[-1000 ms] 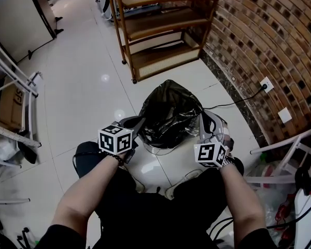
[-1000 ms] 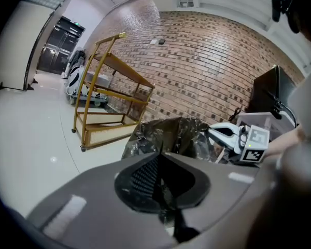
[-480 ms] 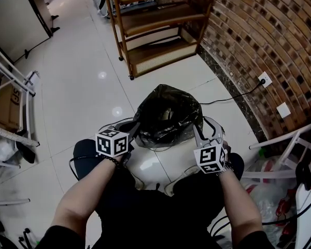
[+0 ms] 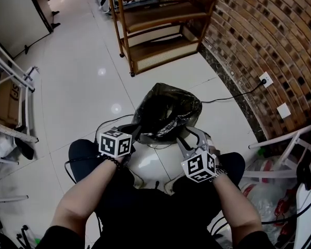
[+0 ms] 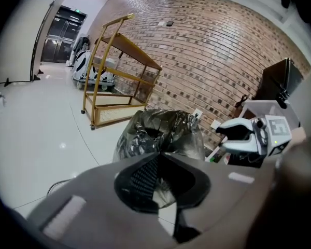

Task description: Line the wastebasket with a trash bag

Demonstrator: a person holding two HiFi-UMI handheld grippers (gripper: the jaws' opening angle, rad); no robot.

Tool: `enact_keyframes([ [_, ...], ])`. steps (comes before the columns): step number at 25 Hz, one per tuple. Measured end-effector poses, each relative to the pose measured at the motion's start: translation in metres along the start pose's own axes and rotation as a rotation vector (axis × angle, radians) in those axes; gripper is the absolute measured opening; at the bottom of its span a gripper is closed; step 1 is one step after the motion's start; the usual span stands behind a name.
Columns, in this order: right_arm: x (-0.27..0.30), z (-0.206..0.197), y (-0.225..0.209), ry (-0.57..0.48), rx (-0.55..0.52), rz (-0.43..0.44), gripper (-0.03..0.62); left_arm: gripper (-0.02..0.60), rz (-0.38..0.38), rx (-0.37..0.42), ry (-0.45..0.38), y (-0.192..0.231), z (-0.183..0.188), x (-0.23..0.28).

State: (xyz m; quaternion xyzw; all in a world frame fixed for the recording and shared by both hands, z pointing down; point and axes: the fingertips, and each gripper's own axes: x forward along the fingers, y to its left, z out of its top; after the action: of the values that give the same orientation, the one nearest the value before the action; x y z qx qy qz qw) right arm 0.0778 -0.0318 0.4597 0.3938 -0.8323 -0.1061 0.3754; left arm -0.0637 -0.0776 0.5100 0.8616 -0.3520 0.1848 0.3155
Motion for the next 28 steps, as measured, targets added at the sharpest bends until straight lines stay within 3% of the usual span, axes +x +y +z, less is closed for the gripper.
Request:
enact_keyframes([
  [3,0.006,0.008,0.023,-0.004,-0.028,0.058,0.173,0.005,0.008,0.022,0.014,0.004,-0.003,-0.003],
  [8,0.01,0.027,0.001,-0.033,0.007,0.024,0.173,0.005,0.004,0.071,0.047,0.003,-0.019,-0.006],
  [10,0.019,0.03,0.0,-0.017,-0.016,0.057,0.21,0.005,-0.006,0.105,0.055,-0.003,-0.024,-0.007],
  [14,0.042,0.016,0.032,0.095,-0.061,0.252,0.242,0.005,0.004,0.133,0.068,0.0,-0.036,-0.011],
  [17,0.045,0.002,0.068,0.189,-0.094,0.404,0.242,0.005,0.038,0.075,0.073,0.019,-0.04,-0.015],
  [22,0.036,-0.01,0.116,0.265,-0.123,0.558,0.241,0.017,0.035,0.035,0.085,0.032,-0.04,-0.016],
  [24,0.032,-0.007,0.117,0.252,-0.107,0.561,0.241,0.03,0.015,0.041,0.099,0.028,-0.04,-0.014],
  [28,0.038,0.002,0.064,0.202,-0.043,0.4,0.241,0.044,-0.042,0.049,0.12,0.012,-0.04,-0.008],
])
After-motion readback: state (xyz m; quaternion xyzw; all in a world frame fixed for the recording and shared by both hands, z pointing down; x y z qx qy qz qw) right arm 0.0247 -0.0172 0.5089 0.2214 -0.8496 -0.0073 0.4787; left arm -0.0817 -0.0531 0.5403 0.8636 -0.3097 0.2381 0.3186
